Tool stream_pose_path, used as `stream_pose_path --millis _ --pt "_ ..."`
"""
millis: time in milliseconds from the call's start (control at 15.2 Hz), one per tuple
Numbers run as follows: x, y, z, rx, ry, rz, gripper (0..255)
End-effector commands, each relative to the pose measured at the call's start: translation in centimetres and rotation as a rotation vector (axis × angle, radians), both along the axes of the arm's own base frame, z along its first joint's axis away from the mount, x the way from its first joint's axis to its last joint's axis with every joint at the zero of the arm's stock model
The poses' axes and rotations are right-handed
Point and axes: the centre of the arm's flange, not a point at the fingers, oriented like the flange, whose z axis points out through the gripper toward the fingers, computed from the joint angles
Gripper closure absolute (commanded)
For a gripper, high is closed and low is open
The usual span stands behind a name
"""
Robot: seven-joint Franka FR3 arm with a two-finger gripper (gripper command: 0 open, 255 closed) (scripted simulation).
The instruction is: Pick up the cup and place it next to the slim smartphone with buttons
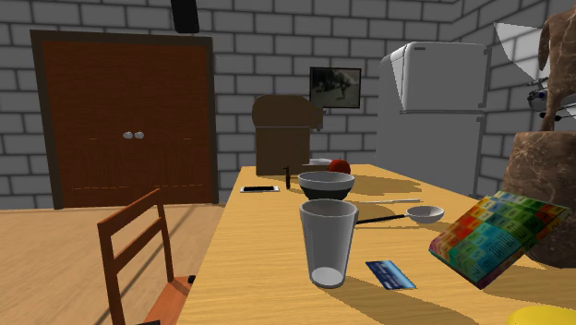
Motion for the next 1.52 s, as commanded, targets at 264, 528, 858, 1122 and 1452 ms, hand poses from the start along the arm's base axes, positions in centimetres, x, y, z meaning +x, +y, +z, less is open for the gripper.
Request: stream_pose_path --millis 264,528,858,1122,1452 --pt "3.4 1.1 -3.8 0.026 0.005 -0.010 0" --pt "6.9 2.2 -7.6 0.053 0.010 -0.019 0" --pt "11.2 3.7 -12.2 0.085 0.016 -0.031 0" --pt "14.6 5.0 -16.0 0.112 0.021 -0.041 0" --pt "18.9 6.7 -20.6 0.144 0.027 -0.052 0"
